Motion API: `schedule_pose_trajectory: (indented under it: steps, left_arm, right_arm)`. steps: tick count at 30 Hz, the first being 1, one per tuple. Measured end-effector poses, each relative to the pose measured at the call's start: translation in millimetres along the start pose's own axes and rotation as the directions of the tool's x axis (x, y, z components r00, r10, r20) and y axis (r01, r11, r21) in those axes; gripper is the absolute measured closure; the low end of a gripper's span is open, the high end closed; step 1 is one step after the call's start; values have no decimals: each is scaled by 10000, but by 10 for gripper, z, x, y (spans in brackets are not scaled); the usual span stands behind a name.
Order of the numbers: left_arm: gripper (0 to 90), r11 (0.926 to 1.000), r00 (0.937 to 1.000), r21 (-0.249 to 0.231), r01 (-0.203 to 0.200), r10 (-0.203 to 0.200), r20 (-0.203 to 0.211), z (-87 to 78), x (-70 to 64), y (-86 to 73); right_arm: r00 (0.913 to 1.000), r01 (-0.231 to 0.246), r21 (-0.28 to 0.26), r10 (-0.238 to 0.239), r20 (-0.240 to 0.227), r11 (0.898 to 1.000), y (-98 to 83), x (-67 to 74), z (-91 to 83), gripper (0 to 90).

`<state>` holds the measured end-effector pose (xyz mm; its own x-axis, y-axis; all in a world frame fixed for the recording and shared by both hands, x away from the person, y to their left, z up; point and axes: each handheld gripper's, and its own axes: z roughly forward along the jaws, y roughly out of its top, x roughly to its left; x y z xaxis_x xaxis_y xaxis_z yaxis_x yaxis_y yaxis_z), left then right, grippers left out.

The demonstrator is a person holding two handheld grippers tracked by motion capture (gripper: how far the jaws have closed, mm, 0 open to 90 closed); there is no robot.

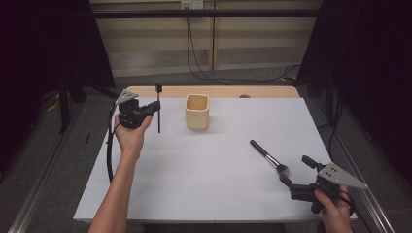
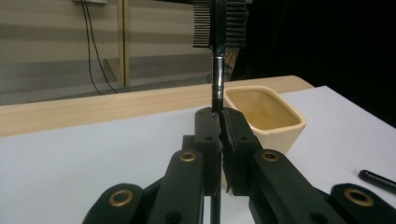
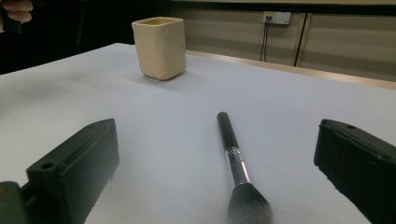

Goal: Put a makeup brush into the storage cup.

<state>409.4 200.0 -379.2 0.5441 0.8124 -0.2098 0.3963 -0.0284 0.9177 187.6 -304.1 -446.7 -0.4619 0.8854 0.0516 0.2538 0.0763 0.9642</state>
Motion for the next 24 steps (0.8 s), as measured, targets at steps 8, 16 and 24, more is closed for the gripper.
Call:
schedule_pose_trajectory:
  steps: [8, 16, 24]
  left_arm:
    - [859, 9997, 9997, -182, -153, 157, 183, -26, -53, 66]
    - [859, 9989, 9973, -435, -194, 225, 700, -52, -166, 194]
    - [860, 9975, 9943, -556, -427, 478, 950, -2, -308, 297]
  right_arm:
    - [10000, -19, 4, 19, -3, 10000, 0, -6, -1, 0]
    - [10000, -32, -7, 32, 7, 10000, 0, -4, -3, 0]
    - [10000, -89, 18, 89, 11, 10000, 1, 0, 12, 0]
